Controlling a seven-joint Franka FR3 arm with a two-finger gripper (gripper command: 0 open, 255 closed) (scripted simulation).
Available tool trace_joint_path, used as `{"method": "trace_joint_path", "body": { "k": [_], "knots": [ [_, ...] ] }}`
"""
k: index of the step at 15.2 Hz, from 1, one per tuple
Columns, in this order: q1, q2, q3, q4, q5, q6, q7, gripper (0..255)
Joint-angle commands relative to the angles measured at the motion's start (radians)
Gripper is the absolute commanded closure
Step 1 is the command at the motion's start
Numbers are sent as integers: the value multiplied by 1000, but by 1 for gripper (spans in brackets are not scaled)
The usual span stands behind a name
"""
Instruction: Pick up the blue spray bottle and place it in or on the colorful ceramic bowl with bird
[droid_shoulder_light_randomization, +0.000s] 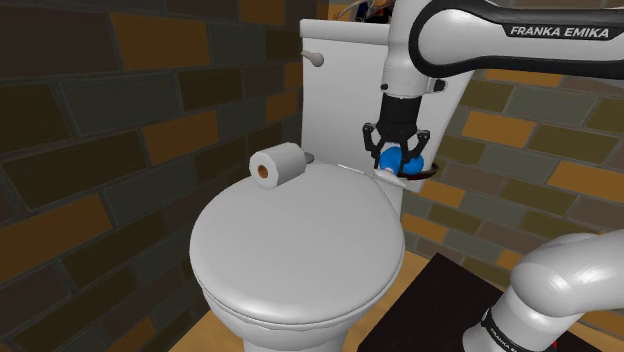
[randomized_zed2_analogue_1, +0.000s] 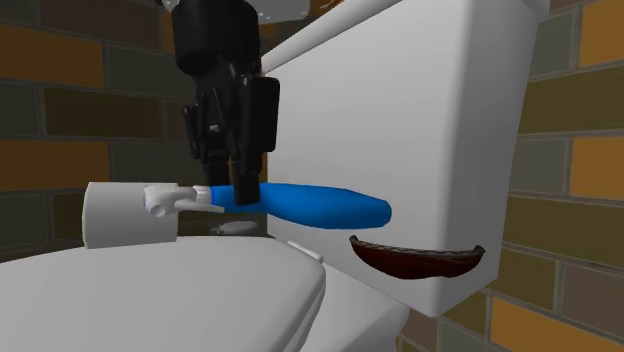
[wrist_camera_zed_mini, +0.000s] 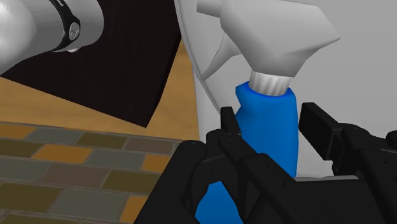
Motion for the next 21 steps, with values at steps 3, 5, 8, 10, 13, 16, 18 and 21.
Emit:
{"method": "trace_joint_path", "body": {
  "k": [3, 5, 8, 10, 13, 16, 18, 21],
  "knots": [
    [-5, 16, -4, 66, -8, -50, 4, 255],
    [-14, 22, -23, 74, -21, -56, -19, 255],
    [-37, 39, -76, 77, -55, -48, -87, 255],
    [-57, 55, -107, 85, -77, -43, -133, 255],
    [-126, 80, -124, 105, -95, -36, -213, 255],
    [-159, 70, -122, 97, 218, -48, -251, 0],
    [-157, 108, -59, 174, 140, -107, -207, 0],
    [-151, 130, -3, 199, 80, -132, -176, 0]
  ]
}}
